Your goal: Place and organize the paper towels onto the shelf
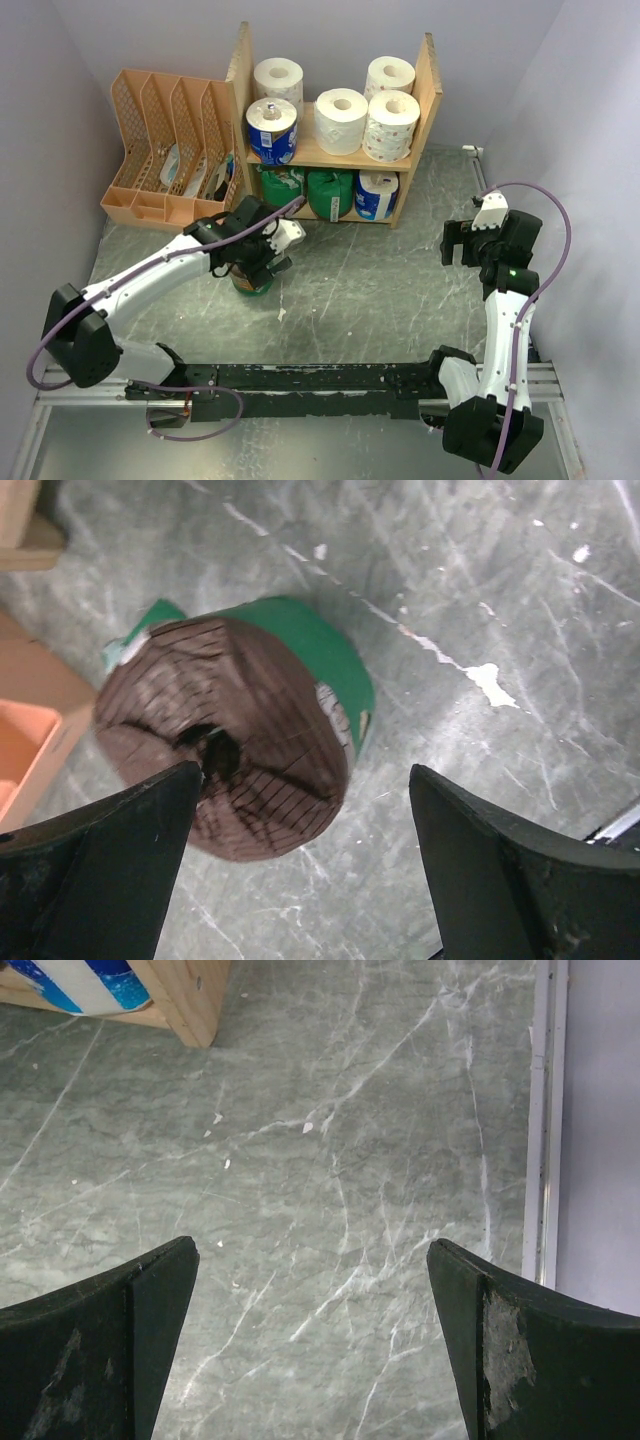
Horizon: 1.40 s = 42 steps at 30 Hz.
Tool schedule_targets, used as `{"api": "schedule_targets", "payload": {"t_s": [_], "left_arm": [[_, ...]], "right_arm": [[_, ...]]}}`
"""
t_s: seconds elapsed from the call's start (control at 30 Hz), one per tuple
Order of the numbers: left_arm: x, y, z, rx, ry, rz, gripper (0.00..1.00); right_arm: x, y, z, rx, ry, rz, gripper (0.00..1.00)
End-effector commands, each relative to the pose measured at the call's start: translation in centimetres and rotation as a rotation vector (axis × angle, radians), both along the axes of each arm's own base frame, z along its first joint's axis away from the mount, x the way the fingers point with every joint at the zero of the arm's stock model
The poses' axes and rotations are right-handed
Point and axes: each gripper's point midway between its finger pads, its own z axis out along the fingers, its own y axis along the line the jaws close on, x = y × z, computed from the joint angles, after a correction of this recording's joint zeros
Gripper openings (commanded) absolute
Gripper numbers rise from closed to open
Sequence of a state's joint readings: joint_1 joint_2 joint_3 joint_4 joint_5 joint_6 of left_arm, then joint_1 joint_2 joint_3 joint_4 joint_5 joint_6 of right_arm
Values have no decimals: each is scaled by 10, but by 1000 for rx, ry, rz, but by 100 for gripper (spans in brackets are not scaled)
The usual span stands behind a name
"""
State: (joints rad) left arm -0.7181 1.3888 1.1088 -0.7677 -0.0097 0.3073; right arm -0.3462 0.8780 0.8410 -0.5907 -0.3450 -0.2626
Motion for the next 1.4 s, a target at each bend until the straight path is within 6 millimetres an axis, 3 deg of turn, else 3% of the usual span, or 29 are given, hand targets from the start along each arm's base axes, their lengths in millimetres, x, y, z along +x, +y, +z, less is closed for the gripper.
{"api": "schedule_targets", "payload": {"t_s": [0.0, 0.27, 0.63, 1.37], "left_arm": [[14, 10, 36, -30, -155, 72, 98], [-9, 10, 27, -62, -113, -31, 99], [-3, 16, 7, -16, -98, 41, 97], [3, 0, -1, -26, -54, 4, 90]], "right_arm": [[-1, 0, -2, 2, 2, 4, 100], [0, 0, -4, 8, 10, 11, 100], [0, 1, -6, 13, 16, 16, 100], [0, 2, -5, 13, 13, 21, 100]]}}
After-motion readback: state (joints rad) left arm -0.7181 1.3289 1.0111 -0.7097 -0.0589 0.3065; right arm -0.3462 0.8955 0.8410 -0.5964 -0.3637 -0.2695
